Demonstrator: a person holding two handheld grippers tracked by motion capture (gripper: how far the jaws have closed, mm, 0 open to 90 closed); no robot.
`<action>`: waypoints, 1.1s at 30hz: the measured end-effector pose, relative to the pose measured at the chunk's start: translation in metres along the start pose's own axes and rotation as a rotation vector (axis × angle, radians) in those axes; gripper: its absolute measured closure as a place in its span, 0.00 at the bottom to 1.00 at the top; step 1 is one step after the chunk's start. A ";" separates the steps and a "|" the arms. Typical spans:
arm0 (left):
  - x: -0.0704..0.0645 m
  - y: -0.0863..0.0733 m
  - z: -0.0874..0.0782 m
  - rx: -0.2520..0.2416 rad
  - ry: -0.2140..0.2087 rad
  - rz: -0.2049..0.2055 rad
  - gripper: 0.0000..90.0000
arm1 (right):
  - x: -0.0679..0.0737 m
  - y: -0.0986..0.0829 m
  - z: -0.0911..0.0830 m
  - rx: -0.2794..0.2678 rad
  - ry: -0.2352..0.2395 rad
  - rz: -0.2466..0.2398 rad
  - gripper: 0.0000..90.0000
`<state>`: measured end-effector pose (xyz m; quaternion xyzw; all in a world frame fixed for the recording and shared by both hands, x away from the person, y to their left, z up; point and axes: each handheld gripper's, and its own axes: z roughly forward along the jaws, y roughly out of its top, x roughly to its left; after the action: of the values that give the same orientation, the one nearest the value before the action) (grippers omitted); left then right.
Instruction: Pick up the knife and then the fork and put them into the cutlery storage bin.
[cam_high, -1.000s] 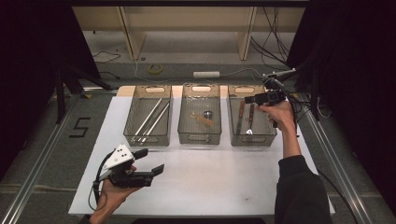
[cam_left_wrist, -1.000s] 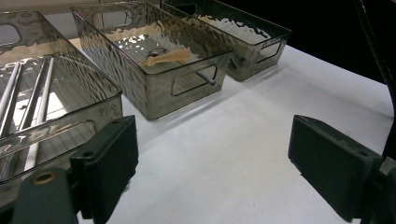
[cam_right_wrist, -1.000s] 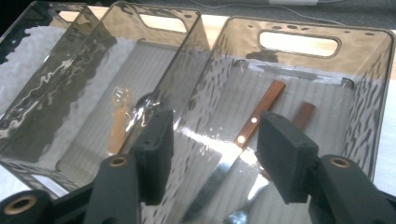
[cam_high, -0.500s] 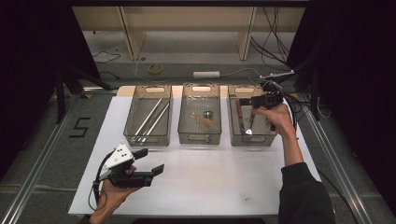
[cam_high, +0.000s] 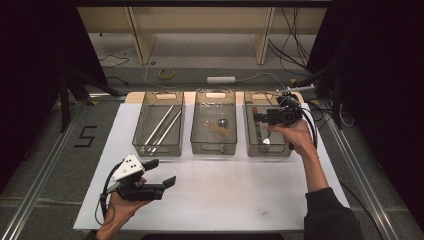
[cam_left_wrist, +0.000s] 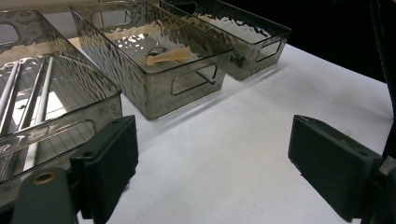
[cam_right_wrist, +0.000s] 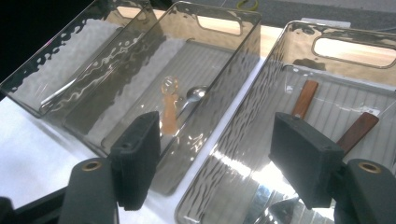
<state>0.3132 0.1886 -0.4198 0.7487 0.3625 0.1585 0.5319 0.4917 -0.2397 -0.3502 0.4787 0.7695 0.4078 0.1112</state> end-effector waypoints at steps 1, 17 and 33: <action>0.000 0.000 0.000 0.001 0.000 0.001 0.17 | 0.001 -0.001 -0.001 -0.006 0.001 -0.005 0.38; 0.000 0.000 0.000 0.003 0.001 -0.002 0.17 | 0.027 -0.021 -0.012 -0.068 0.032 -0.045 0.35; 0.001 -0.001 0.001 0.006 0.002 -0.008 0.17 | 0.053 -0.044 -0.017 -0.103 0.081 -0.092 0.33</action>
<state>0.3149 0.1887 -0.4211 0.7488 0.3665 0.1560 0.5298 0.4265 -0.2141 -0.3601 0.4195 0.7726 0.4604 0.1231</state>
